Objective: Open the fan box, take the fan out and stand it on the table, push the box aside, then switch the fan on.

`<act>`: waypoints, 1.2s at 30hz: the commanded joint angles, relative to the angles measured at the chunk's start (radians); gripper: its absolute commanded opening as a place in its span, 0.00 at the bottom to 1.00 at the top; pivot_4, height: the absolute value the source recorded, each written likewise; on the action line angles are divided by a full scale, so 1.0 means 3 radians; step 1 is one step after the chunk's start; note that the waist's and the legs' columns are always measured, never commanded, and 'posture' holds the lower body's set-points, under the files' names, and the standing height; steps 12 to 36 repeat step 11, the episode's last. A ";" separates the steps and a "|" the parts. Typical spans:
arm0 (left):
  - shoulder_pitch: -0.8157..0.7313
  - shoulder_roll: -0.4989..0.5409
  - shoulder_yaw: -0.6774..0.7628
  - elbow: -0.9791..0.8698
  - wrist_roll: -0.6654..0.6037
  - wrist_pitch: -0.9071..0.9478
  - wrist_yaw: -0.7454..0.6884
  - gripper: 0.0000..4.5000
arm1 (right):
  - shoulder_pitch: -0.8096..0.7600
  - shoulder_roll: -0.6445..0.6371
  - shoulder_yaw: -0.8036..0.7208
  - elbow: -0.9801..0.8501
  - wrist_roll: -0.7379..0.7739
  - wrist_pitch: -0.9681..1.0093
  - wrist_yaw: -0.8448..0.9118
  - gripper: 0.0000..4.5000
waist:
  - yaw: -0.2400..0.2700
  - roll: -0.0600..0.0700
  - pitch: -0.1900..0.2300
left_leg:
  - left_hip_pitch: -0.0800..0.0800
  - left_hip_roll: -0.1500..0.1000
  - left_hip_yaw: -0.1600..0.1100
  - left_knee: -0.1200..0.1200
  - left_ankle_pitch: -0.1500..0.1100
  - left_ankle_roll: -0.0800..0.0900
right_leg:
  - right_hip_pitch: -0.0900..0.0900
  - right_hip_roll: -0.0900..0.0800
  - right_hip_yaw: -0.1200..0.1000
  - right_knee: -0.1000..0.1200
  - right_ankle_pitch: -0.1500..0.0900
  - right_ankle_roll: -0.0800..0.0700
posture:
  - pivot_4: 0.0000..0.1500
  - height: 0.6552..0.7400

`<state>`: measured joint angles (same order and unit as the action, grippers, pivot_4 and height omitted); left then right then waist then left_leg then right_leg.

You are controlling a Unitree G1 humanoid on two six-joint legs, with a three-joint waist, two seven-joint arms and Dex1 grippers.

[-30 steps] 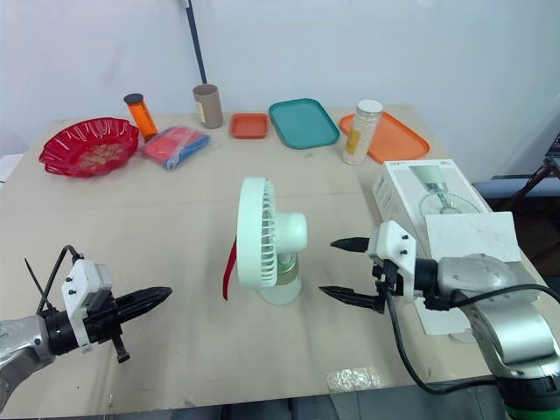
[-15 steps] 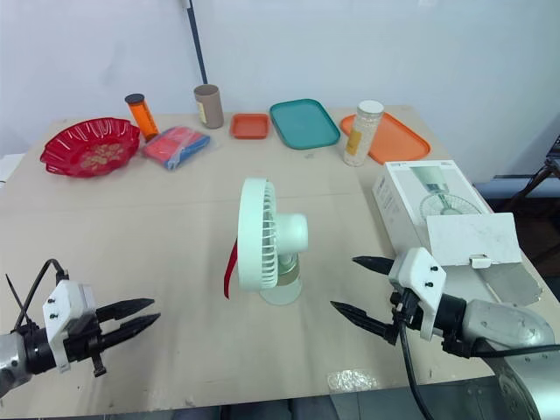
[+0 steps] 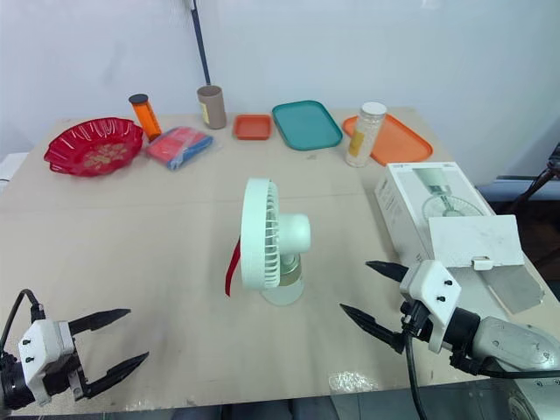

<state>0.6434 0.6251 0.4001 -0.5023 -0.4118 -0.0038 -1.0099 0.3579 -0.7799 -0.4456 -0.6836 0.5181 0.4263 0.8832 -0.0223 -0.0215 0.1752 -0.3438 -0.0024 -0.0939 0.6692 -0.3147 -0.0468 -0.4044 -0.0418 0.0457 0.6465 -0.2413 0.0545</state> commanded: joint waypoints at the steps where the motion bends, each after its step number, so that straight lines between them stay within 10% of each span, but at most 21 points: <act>1: 0.0019 -0.0017 -0.0011 -0.0103 0.0010 -0.0063 0.0044 0.99 | 0.0052 -0.0069 -0.0227 0.0041 0.0016 -0.0073 0.0096 1.00 | 0.0000 0.0000 0.0000 | 0.0000 0.0000 0.0000 0.0000 0.0000 0.0000 | 0.0000 0.0000 0.0000 0.0000 0.0000 -0.0001 | 1.00 1.00; 36: -0.0149 -0.0012 -0.0018 -0.0029 0.0059 -0.0073 0.0138 0.99 | 0.0234 -0.0044 -0.0420 0.0094 0.0013 -0.0168 0.0216 1.00 | 0.0000 0.0001 0.0000 | 0.0000 0.0001 0.0003 0.0000 -0.0001 0.0002 | 0.0002 0.0002 0.0002 0.0000 -0.0001 0.0001 | 1.00 1.00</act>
